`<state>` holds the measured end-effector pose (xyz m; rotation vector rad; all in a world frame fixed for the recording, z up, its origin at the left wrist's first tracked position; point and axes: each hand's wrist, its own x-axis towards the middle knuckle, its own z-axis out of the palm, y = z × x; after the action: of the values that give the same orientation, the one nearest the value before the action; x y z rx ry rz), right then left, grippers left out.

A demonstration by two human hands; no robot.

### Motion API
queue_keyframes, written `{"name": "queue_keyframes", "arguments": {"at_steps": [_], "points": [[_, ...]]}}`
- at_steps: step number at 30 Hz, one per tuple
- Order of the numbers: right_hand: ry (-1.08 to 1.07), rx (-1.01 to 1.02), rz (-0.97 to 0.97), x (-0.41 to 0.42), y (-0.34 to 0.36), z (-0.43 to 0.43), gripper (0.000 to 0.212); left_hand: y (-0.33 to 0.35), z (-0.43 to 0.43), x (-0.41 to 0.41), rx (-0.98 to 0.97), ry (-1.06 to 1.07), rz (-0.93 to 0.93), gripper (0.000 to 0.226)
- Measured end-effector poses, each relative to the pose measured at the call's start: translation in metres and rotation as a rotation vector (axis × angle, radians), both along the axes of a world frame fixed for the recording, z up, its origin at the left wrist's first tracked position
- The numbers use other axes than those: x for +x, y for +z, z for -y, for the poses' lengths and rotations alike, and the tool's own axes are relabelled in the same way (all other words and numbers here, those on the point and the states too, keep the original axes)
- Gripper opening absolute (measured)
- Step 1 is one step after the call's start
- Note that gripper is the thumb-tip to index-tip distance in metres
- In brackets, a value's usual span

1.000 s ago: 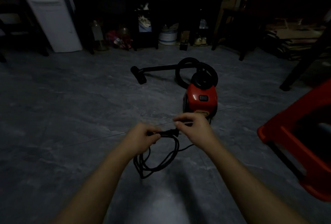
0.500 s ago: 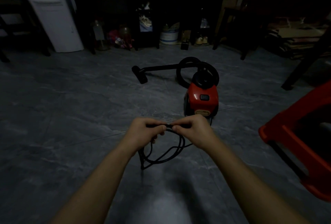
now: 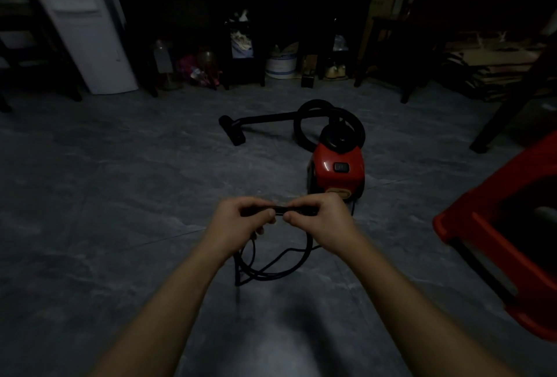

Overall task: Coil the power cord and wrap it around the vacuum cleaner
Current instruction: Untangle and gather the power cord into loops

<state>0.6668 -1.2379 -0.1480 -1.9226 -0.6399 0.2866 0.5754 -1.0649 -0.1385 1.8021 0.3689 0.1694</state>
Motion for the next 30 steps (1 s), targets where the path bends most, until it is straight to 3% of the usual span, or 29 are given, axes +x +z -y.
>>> {"name": "queue_keyframes", "arguments": {"at_steps": [10, 16, 24, 30], "points": [[-0.133, 0.187, 0.05, 0.013, 0.009, 0.015, 0.019, -0.002, -0.003, 0.001, -0.1, 0.056, -0.006, 0.019], [-0.239, 0.225, -0.014, 0.024, 0.004, 0.02, 0.011, 0.005, -0.003, 0.002, -0.272, 0.111, 0.09, 0.013], [-0.112, -0.087, 0.042, 0.023, -0.003, 0.026, 0.016, 0.008, -0.005, -0.002, -0.109, 0.073, 0.076, 0.01], [-0.014, -0.16, 0.137, 0.016, -0.001, 0.018, 0.022, 0.0, -0.003, 0.002, 0.065, -0.031, -0.007, 0.018]]}}
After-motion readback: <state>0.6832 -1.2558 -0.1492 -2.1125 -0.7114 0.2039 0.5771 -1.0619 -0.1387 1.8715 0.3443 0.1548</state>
